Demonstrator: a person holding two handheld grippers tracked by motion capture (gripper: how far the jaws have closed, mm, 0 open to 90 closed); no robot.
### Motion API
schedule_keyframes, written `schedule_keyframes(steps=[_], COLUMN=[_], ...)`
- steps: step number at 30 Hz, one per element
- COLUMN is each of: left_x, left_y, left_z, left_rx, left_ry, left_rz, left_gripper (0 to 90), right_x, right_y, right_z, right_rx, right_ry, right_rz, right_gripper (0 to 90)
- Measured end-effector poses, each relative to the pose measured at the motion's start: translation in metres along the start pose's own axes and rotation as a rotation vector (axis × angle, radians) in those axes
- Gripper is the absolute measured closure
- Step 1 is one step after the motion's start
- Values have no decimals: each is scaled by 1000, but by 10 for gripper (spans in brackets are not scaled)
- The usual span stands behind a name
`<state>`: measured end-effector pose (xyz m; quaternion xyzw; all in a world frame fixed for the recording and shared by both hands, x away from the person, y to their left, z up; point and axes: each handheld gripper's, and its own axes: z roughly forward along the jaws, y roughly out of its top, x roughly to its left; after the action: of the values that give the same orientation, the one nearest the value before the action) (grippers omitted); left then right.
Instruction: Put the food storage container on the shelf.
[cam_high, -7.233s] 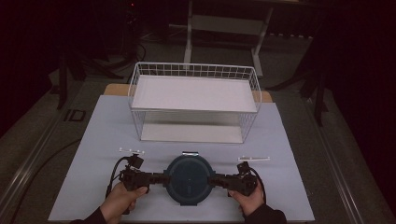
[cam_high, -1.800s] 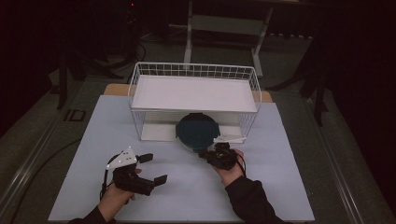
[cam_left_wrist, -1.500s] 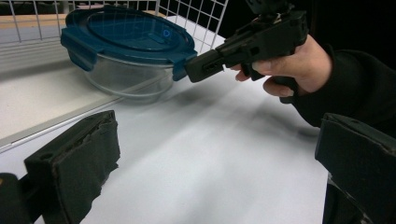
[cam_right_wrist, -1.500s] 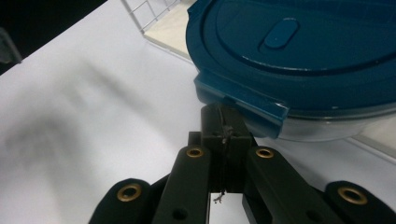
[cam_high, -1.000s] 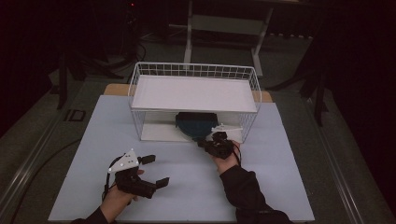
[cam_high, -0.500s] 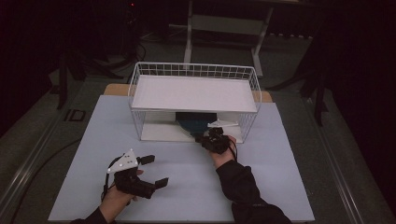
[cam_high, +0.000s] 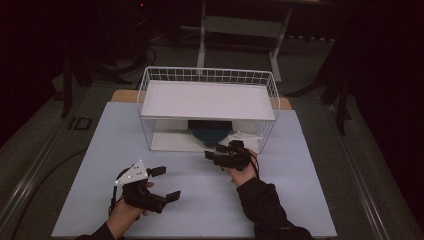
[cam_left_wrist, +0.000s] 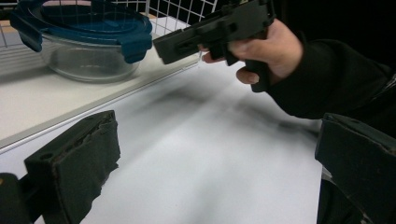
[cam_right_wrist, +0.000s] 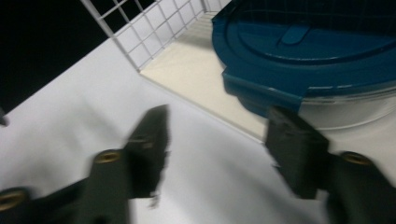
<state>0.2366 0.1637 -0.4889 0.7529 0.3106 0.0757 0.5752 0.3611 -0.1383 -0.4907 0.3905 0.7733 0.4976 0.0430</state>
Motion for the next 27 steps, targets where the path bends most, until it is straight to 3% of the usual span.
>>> schedule_keyframes(steps=[3,5,9,14,17,27], left_x=[-1,-2,-4,-4,-3,-6], left_y=[0,1,2,1,0,-2], left_z=[0,-1,-2,-2,-2,-5], left_rx=[1,1,-5,7,14,18], left_ry=[4,4,1,5,5,0], left_rz=[6,7,14,13,13,15], left_gripper=[1,1,1,1,1,1], right_x=[-1,-1,-1,4,5,13], right_y=[-4,-7,-15,-26,-29,-42], right_z=[-8,-12,-19,-29,-34,-72], right_rx=[-21,-20,-16,9,1,-32], right_ry=[27,15,52,42,46,32], right_rz=[22,12,9,-36,-37,-71], right_gripper=[173,173,173,168,168,169])
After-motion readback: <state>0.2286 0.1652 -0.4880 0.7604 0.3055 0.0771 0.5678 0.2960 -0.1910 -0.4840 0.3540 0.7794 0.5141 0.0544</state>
